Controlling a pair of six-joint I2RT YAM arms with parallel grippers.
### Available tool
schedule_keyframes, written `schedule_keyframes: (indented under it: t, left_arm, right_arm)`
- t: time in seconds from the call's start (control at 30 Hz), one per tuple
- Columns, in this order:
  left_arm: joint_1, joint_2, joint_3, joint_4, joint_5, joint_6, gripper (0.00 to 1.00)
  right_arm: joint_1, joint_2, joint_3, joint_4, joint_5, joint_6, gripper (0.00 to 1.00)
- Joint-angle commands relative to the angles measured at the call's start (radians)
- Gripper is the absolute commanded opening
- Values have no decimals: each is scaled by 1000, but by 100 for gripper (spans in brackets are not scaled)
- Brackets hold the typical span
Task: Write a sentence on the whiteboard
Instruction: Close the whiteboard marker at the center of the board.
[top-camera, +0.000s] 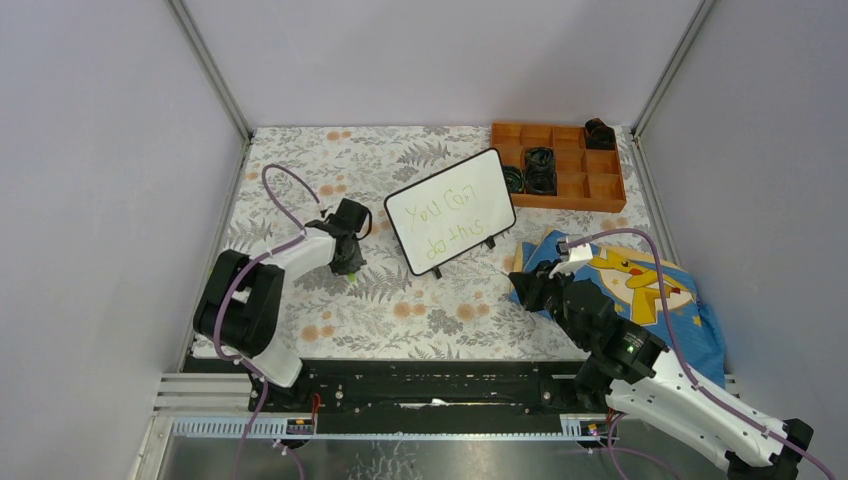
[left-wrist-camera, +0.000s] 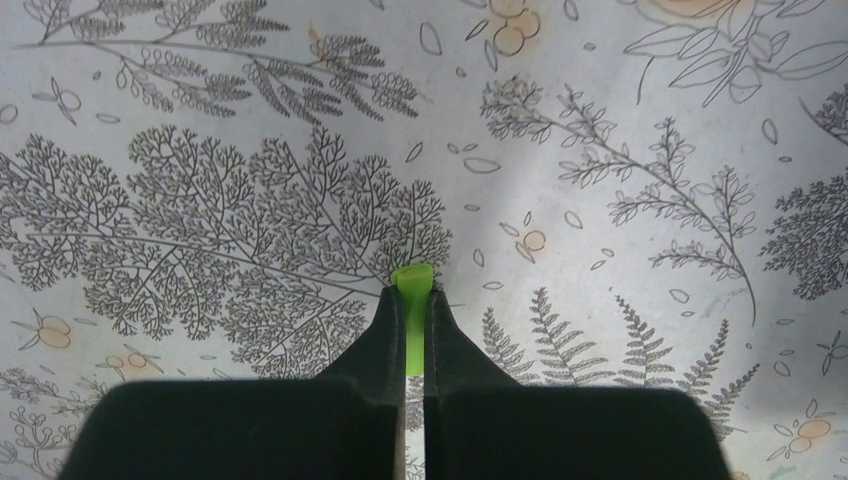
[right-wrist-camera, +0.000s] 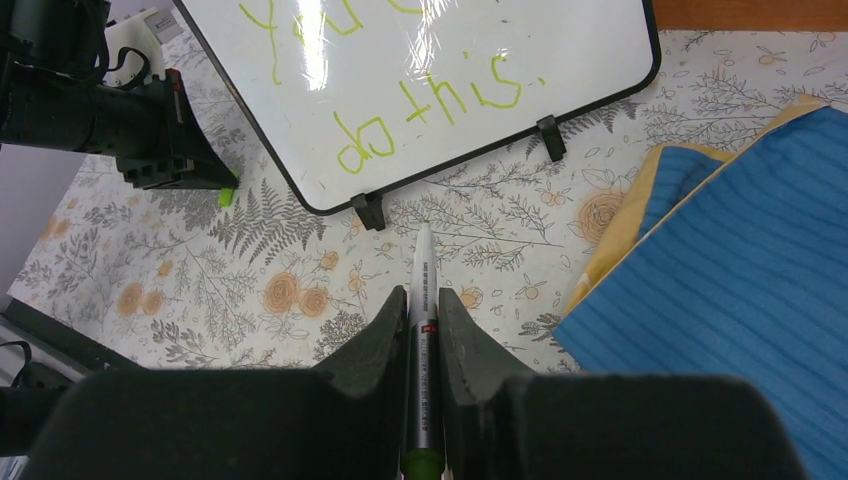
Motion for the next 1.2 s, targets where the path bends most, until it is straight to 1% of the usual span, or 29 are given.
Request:
schedule_keyframes:
  t: [0.0, 0.27, 0.37, 0.4, 0.53, 0.7, 0.87, 0.97, 1.07, 1.17]
  left_arm:
    - [2, -26, -55, -51, -29, -24, 0]
    - [2, -168, -62, -76, -134, -48, 0]
    - [3, -247, -54, -78, -147, -59, 0]
    - [3, -296, -50, -74, -144, -60, 0]
    - [1, -474, -18, -13, -62, -22, 0]
    - [1, -639, 35, 114, 111, 49, 0]
    - [1, -760, -1, 304, 279, -2, 0]
    - [1, -792, -48, 437, 358, -69, 0]
    - [1, -792, -94, 599, 432, -127, 0]
    - [1, -752, -106, 731, 478, -167, 0]
  right_arm:
    - [7, 5, 47, 3, 23, -3, 0]
    - [8, 35, 61, 15, 26, -11, 0]
    - [7, 55, 74, 26, 24, -24, 0]
    - [7, 62, 81, 31, 24, -30, 0]
    - [7, 103, 137, 71, -3, -72, 0]
    - [7, 222, 273, 157, -65, -146, 0]
    - [14, 343, 371, 322, -129, -174, 0]
    - [67, 394, 424, 414, -63, -229, 0]
    - [230, 442, 461, 575, 124, -413, 0]
    - [388, 497, 452, 821, 316, -661, 0]
